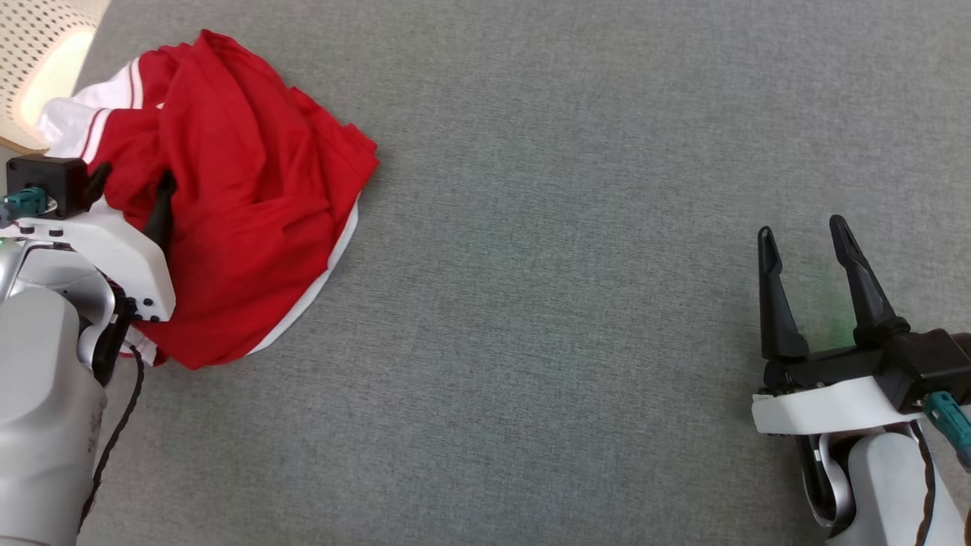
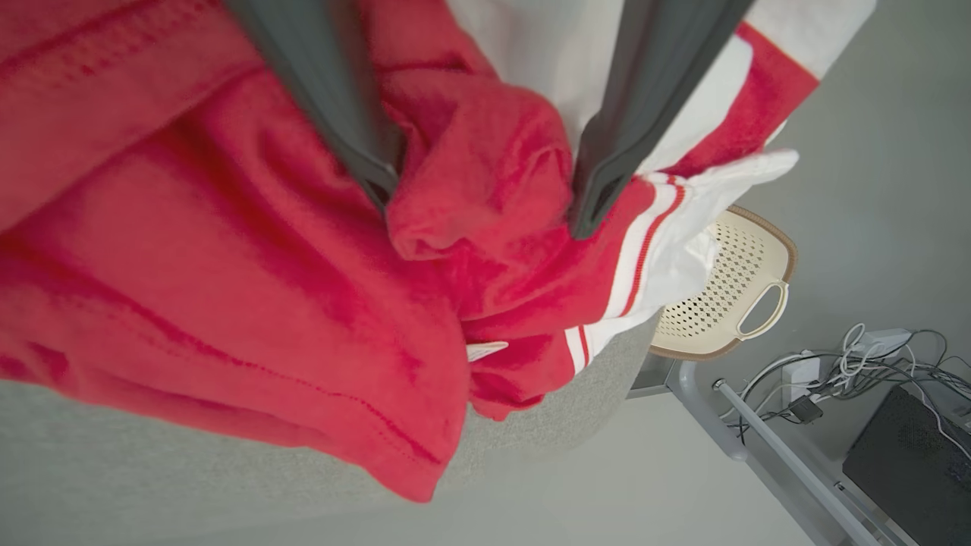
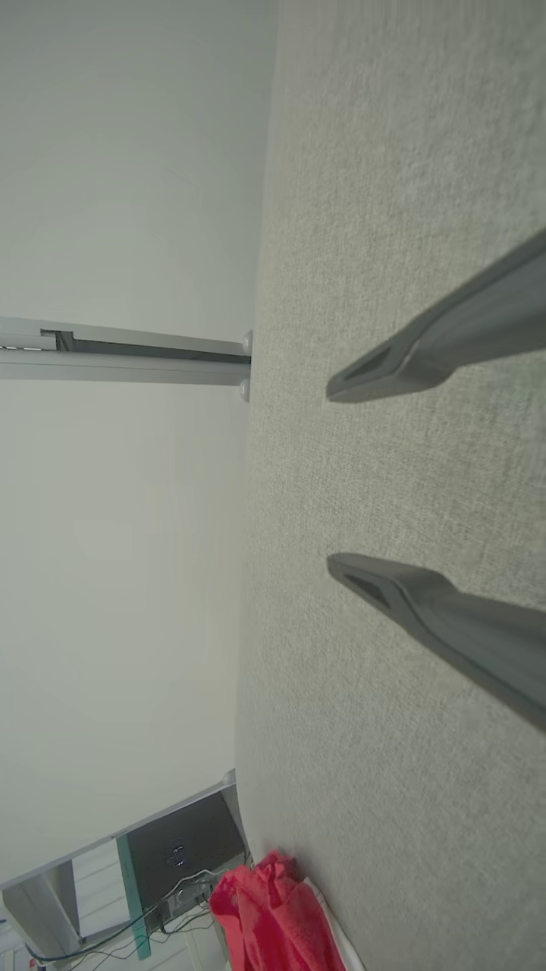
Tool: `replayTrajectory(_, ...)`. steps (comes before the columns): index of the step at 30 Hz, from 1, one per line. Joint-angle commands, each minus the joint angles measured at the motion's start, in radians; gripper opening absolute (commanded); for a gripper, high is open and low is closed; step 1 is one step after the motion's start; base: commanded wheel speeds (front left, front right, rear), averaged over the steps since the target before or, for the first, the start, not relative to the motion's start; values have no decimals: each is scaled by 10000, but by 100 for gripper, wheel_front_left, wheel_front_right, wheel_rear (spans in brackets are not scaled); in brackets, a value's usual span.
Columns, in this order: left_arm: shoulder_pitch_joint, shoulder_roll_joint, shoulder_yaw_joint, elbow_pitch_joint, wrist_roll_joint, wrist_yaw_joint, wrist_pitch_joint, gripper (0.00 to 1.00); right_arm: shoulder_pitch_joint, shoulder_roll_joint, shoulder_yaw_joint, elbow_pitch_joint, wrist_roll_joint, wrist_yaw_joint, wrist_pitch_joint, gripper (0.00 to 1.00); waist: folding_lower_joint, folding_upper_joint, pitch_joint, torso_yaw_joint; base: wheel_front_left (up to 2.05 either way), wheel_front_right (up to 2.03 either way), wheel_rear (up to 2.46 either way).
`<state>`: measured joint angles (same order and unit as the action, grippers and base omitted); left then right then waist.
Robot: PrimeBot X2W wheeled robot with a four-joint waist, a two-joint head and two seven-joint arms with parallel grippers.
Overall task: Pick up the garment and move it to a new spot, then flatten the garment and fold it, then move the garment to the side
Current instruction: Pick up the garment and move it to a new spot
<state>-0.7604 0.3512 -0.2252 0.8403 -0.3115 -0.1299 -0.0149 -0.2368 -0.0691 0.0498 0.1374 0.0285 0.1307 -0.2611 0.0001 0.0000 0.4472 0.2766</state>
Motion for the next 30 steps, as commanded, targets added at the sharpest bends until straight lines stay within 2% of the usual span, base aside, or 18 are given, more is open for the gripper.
replayTrajectory(1, -228, 120, -139, 174, -138, -7, -138, 0, -86, -1, 2, -40, -65, -1, -57, 100, -1, 0, 58, -105, 0, 0, 0)
replayTrajectory(4, -270, 161, -289, 284, -326, -7, -356, 0, -46, 11, -10, 4, -48, 0, -59, 100, -1, 0, 15, -126, 0, 0, 0)
replayTrajectory(9, -368, 268, -334, 315, -347, -3, -1598, 0, 78, 59, 110, 150, 55, -1, -60, 100, -1, 0, -396, -83, 0, 0, 0)
replayTrajectory(17, 96, 450, -53, -746, -290, 399, -2434, 0, 281, 147, 436, 447, 470, -1, -61, 100, -1, 0, -1602, -112, 0, 0, 0)
replayTrajectory(23, 776, 469, 42, -2643, -434, 594, -2357, 0, 523, 174, 566, 604, 930, 0, -60, 100, -1, 0, -2547, -254, 0, 0, 0)
replayTrajectory(30, 1527, 193, -310, -5333, -618, 824, -1201, 0, 613, 175, 776, 557, 1486, 0, -60, 100, -1, 0, -3025, -743, 0, 0, 0)
